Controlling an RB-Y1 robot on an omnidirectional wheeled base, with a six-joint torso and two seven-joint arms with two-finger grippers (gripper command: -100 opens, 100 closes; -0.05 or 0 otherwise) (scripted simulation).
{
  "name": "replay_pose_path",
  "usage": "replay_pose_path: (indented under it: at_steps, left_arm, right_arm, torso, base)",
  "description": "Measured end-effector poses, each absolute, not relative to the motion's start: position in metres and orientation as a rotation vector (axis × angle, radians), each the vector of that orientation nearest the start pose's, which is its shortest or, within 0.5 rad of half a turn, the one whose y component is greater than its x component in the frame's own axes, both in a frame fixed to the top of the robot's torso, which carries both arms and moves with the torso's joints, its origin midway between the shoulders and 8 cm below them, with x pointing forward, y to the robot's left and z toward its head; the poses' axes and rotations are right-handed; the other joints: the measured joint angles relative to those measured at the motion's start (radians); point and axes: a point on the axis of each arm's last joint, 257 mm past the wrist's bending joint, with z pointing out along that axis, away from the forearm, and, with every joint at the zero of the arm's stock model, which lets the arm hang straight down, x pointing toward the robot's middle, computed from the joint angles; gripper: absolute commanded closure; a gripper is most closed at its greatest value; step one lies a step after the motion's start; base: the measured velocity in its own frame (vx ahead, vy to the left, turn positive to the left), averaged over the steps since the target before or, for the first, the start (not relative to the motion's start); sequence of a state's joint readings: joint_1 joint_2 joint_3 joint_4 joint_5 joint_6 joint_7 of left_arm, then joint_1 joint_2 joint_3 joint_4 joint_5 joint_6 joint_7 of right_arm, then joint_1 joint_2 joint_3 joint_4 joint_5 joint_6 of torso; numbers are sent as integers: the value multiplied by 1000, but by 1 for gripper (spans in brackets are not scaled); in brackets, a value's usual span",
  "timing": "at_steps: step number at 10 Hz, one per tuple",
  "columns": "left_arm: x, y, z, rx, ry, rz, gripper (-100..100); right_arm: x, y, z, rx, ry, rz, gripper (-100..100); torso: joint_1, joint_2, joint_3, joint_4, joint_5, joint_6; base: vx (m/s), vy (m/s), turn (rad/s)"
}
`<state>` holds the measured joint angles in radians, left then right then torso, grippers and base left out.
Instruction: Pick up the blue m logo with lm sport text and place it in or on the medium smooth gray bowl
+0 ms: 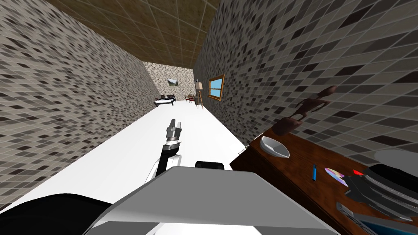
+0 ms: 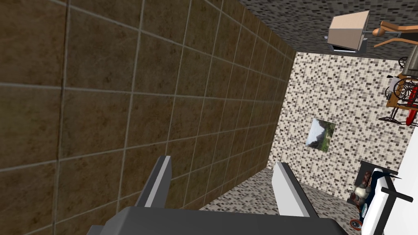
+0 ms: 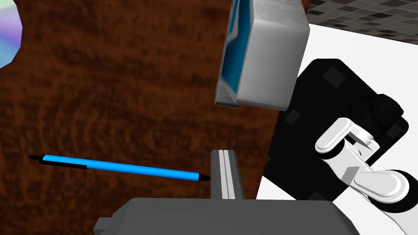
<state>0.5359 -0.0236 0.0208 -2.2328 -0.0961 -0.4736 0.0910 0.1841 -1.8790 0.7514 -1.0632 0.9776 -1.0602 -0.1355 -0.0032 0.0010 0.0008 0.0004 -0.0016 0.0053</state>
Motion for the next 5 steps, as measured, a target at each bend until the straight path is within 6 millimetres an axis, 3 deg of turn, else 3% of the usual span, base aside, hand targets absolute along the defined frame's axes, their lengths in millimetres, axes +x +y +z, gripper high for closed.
replay_pose_path:
  at_steps: [2,3,4,5]
  left_arm:
    - [354,285,-14,-737,696,-1266,0]
    - [354,285,-15,-737,696,-1266,0]
    - [354,285,-15,-737,696,-1266,0]
    - [354,285,-15,-737,696,-1266,0]
  right_arm:
    - [98,-715,-209,-1072,3183,-94,-100]
    - [98,-715,-208,-1072,3184,-93,0]
    - [98,-715,-208,-1072,3184,-93,-100]
    - [94,-716,-216,-1069,3188,-92,-100]
  torso:
    - [-3,6,3,1,0,1]
    - [-2,4,3,1,-1,0]
    - [-1,2,1,1,0,0]
    - [0,0,0,0,0,0]
  base:
    - [-73,-41,-56]
    - [-7,-4,1]
    - [8,7,57]
    - [19,14,54]
